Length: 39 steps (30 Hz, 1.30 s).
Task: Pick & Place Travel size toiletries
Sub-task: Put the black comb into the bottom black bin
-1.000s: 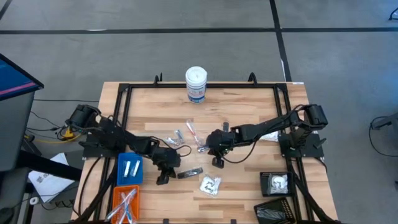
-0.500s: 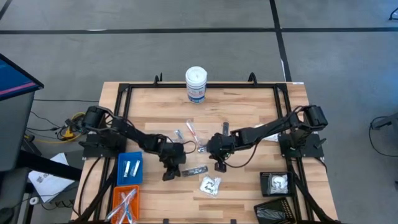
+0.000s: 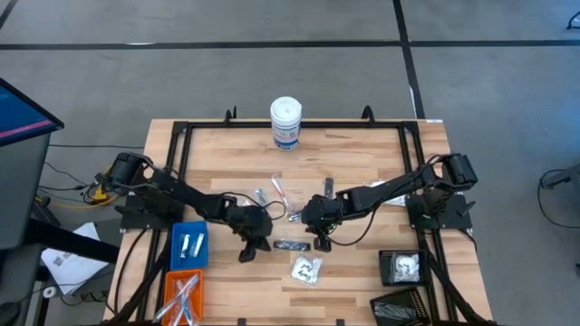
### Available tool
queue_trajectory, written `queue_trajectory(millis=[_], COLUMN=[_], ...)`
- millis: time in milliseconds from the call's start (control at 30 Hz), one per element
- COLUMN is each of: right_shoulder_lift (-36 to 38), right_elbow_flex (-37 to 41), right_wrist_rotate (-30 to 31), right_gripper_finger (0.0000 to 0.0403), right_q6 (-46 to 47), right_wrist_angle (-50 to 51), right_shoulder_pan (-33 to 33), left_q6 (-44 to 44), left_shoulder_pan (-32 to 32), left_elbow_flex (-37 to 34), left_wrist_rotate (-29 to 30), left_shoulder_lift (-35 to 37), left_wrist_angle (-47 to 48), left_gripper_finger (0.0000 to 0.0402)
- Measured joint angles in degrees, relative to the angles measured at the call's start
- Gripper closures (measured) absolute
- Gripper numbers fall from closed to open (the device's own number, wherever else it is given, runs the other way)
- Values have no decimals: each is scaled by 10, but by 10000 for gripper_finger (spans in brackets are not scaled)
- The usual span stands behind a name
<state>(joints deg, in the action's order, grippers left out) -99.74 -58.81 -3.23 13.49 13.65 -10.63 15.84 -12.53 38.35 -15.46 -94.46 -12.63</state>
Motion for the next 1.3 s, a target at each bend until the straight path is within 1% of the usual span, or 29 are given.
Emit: queue_trajectory(millis=[133,267,367,467,567,633,733,933,1300], right_shoulder_lift=[0,0,0,0,0,0,0,0,0], right_elbow_flex=[0,0,0,0,0,0,0,0,0], right_wrist_rotate=[-3,-2,0,1,2,2,2,3,3], right_gripper_finger=[403,403,403,403,403,403,403,403,403], right_q6=[5,7,6,6,5,5,2,0,0], right_wrist_angle=[18,17,6,6,4,4,5,9,13], right_shoulder_pan=[-10,-18,-17,-17,-16,-16,-16,-16,-17], left_q6=[-15,-32,-32,-34,-47,-51,-53,-49,-61], left_shoulder_pan=[4,12,16,17,17,17,21,36,38], left_elbow_flex=[1,2,3,22,58,77,93,109,113], left_wrist_rotate=[0,-2,-11,-48,-74,-87,-88,-63,55], left_shoulder_lift=[-2,-3,-19,-58,-107,-130,-147,-171,-166], left_wrist_angle=[-39,-55,-59,-64,-64,-59,-41,-28,-52], left_gripper_finger=[401,401,401,401,401,401,401,401,401])
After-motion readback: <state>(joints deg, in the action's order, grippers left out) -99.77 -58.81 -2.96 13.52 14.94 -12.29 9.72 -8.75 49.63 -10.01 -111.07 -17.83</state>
